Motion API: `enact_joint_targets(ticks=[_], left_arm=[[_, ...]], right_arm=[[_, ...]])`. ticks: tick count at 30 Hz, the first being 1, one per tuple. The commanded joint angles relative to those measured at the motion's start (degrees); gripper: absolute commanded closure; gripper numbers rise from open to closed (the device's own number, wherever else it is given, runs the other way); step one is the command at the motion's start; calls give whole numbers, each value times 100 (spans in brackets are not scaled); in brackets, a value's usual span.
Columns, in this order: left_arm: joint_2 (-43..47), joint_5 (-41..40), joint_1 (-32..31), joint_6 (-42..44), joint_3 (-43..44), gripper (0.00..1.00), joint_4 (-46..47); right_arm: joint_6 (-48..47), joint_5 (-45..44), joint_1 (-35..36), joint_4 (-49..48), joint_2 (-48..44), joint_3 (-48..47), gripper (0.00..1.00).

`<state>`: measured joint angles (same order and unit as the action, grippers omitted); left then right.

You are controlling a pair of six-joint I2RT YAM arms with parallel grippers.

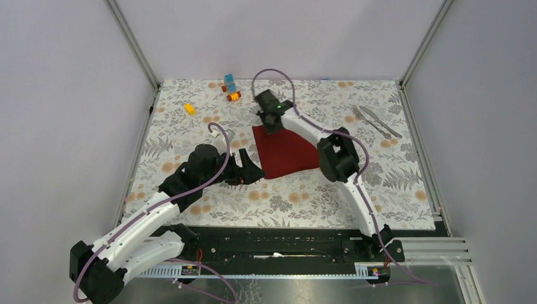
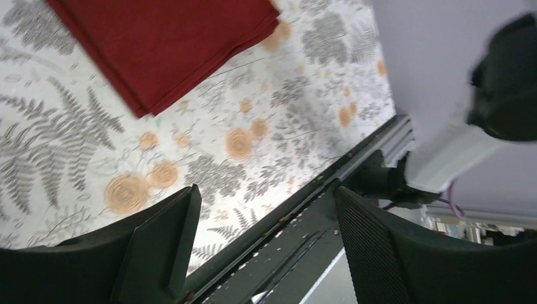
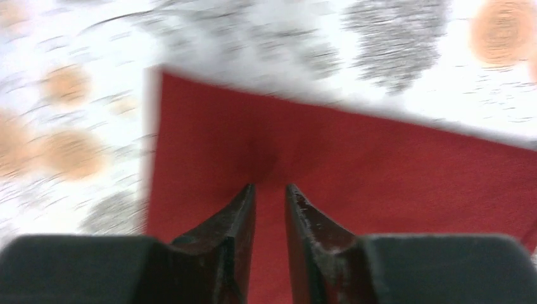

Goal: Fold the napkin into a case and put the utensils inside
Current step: Rotate the square-folded napkin at the center of the board.

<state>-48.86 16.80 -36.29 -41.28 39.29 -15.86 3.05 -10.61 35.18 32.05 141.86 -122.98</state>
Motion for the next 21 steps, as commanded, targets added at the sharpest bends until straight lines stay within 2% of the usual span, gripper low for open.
enact_joint_targets(ticks=[1, 4, 6, 10, 13, 17, 21], left_arm=[[-354, -463, -1, -153, -235, 16, 187], [-982, -523, 26, -206, -319, 17, 666], [-1511, -396, 48, -267, -320, 20, 1049], [-2676, -69, 54, -343, -132, 32, 1736], [-3311, -123, 52, -251, 184, 38, 1783], [-3834, -416, 57, -63, 427, 40, 1608], [-4099, -529, 105, -83, 339, 44, 1895]], right_arm=[[487, 115, 354, 958, -816, -354, 62], [947, 167, 325, 938, -1923, 825, 44], [1186, 461, 121, 744, -2698, 1797, 38], [1761, 1792, -863, -369, -4178, 4218, 38], [1991, 2819, -1729, -1191, -4734, 5574, 37], [2117, 3592, -2676, -1678, -4923, 6405, 43], [2226, 4038, -3123, -2178, -4736, 6681, 44]])
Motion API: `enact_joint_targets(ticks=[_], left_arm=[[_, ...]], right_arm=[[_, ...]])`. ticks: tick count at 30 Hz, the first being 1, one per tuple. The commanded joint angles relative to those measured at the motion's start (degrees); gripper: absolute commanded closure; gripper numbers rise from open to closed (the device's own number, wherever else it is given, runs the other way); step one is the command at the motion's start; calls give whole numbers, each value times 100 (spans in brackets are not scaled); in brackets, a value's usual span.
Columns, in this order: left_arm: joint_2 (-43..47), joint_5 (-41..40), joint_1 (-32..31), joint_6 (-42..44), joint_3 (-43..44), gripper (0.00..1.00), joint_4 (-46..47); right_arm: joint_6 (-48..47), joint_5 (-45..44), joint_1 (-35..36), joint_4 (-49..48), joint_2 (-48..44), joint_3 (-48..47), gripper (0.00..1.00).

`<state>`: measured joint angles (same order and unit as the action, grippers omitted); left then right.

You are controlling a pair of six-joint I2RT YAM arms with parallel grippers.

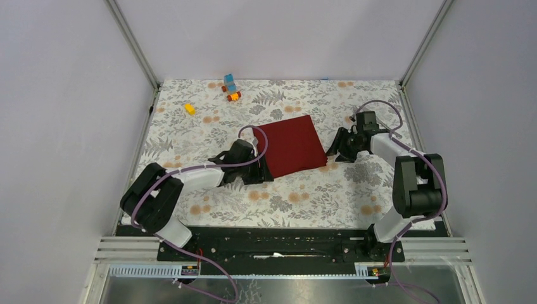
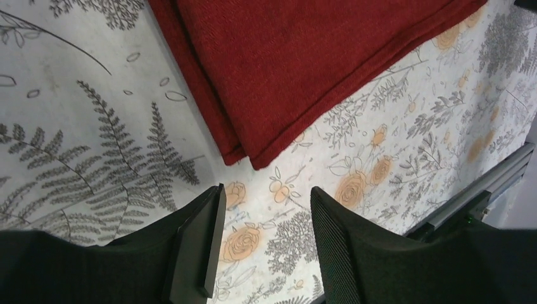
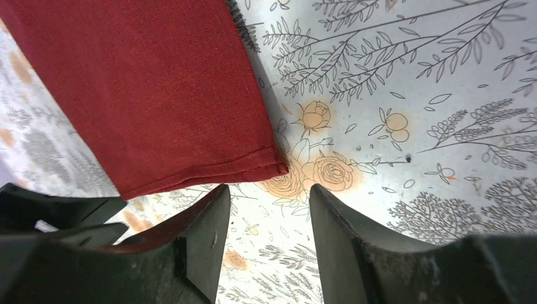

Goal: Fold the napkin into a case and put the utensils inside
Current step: Rotate the square-folded napkin at the center of the board, then pick up the top corner of the square-folded napkin from the center of the board.

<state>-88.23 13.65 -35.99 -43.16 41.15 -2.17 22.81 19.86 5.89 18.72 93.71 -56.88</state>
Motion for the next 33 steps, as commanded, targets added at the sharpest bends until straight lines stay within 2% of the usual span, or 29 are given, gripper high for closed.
enact_joint_targets(ticks=[1, 8, 10, 13, 23, 29, 33], left_arm=[[-217, -175, 115, 61, 123, 45, 616], [-415, -82, 298, 34, 147, 52, 764], [-355, -104, 310, 52, 74, 42, 803], [-320, -147, 343, 13, -27, 41, 877], [-660, 125, 384, -93, -113, 58, 1212], [-647, 53, 400, -36, -232, 73, 1184], [-673, 76, 417, -35, -315, 79, 1239]], right_arm=[[285, 1080, -227, -922, 169, 55, 45], [341, 1019, -253, -1090, 492, -34, 45], [346, 1049, -253, -1155, 475, 24, 48], [347, 1110, -248, -1204, 561, 73, 57], [327, 1001, -250, -1190, 705, 132, 62], [273, 849, -249, -1112, 543, 302, 57], [234, 903, -253, -1063, 562, 317, 58]])
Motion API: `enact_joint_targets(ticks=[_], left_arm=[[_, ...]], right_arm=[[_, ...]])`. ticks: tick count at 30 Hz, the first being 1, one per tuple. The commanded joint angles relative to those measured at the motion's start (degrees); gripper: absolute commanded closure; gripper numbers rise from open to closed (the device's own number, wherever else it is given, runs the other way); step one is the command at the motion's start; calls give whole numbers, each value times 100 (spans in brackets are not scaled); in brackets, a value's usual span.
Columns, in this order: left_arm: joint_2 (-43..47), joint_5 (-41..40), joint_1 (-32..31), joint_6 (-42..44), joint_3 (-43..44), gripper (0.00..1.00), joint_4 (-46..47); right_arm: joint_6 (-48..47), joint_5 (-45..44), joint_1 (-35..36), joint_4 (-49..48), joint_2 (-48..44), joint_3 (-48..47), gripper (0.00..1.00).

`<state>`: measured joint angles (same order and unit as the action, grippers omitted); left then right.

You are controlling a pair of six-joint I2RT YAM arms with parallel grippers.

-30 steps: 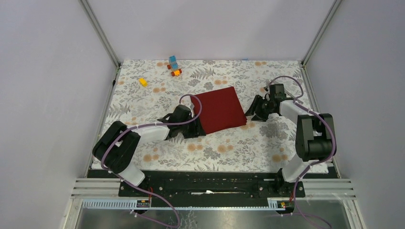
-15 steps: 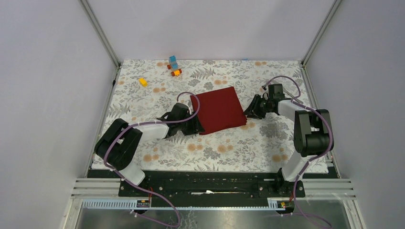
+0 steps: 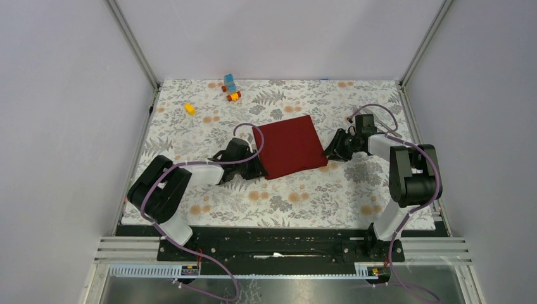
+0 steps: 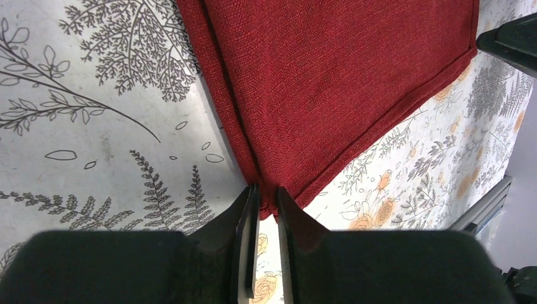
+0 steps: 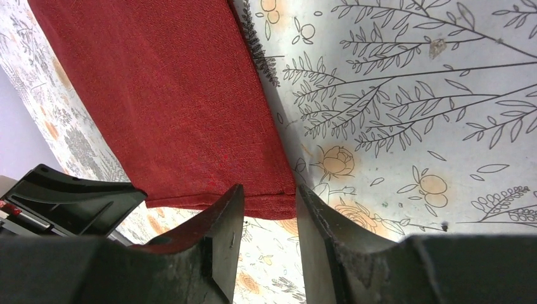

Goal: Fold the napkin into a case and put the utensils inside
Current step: Pick up the top corner of the square-folded napkin from the center of the board.

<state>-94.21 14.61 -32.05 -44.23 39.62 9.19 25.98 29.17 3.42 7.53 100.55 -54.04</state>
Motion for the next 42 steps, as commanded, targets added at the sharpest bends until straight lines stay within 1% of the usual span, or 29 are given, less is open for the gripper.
enact_joint_targets(ticks=[1, 5, 13, 19, 27, 31, 37, 42], left_arm=[[-69, -15, 26, 64, -186, 80, 123], [-38, 17, 24, 55, -217, 86, 145], [-27, 41, 33, 72, -259, 90, 157], [-27, 80, 32, 72, -279, 91, 171], [32, 84, 32, 89, -263, 92, 127], [39, 79, 35, 98, -242, 93, 101], [5, 85, 32, 107, -252, 93, 100], [20, 95, 35, 108, -249, 93, 94]], right_arm=[[-84, -12, -8, 56, -117, 33, 58], [-100, -67, -5, 90, -182, 51, 59], [-122, -79, -8, 162, -277, 61, 58], [-118, -16, -1, 114, -232, 108, 59], [-108, 124, -7, 54, -147, 128, 57], [-62, 204, -7, 1, -318, 165, 58], [-53, 263, -4, 62, -477, 130, 65], [2, 406, 1, -5, -430, 137, 65]])
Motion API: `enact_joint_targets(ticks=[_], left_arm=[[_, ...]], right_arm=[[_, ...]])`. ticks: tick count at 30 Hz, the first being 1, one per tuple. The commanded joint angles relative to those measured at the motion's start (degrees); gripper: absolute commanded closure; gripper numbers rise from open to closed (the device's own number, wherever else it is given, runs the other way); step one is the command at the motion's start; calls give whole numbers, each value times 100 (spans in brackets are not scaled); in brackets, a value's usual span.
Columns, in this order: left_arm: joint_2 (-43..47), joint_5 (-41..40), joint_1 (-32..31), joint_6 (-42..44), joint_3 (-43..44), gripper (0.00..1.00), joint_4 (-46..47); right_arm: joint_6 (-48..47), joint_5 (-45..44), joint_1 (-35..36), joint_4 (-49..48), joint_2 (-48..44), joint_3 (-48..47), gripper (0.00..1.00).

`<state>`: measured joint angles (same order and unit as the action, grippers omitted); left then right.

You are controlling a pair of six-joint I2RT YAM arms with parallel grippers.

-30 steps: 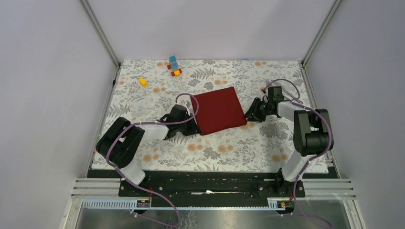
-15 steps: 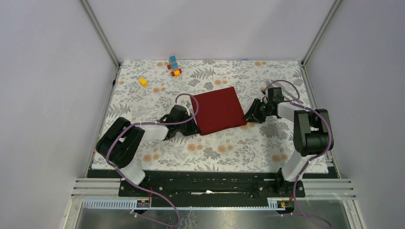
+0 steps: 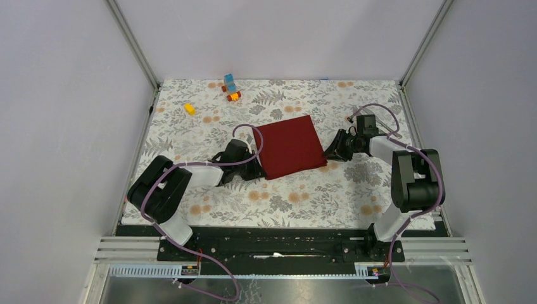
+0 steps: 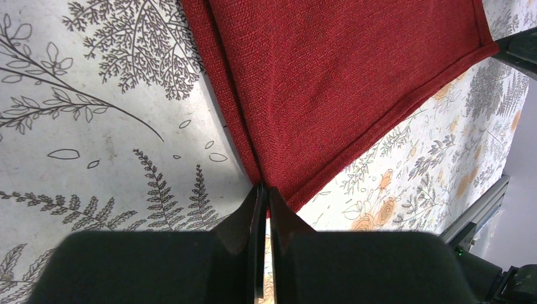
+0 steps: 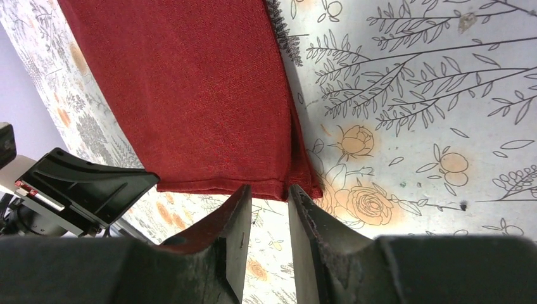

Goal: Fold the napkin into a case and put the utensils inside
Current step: Pick up the top corner of the square-folded napkin from the center of the board.

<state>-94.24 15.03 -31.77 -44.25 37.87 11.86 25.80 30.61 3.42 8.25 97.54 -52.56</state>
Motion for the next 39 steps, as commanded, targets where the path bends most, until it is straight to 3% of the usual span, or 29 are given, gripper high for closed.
enact_joint_targets(ticks=[1, 18, 24, 28, 34, 39], left_arm=[[27, 56, 4, 110, -73, 93, -175], [71, 207, 4, 101, -121, 91, -131], [133, 286, 4, 75, -159, 85, -96], [228, 298, 4, 75, -222, 80, -75], [108, 341, 4, 28, -386, 82, 100], [106, 284, 4, -19, -569, 84, 204]], right_arm=[[37, 306, -1, -115, -89, -2, 65], [34, 121, 0, -249, 289, -28, 67], [56, 190, 16, -327, 338, -35, 80], [44, 206, 93, -324, 282, -79, 97], [50, 132, 793, -329, 356, -528, 100], [305, 133, 1751, -361, 1145, -1664, 100]])
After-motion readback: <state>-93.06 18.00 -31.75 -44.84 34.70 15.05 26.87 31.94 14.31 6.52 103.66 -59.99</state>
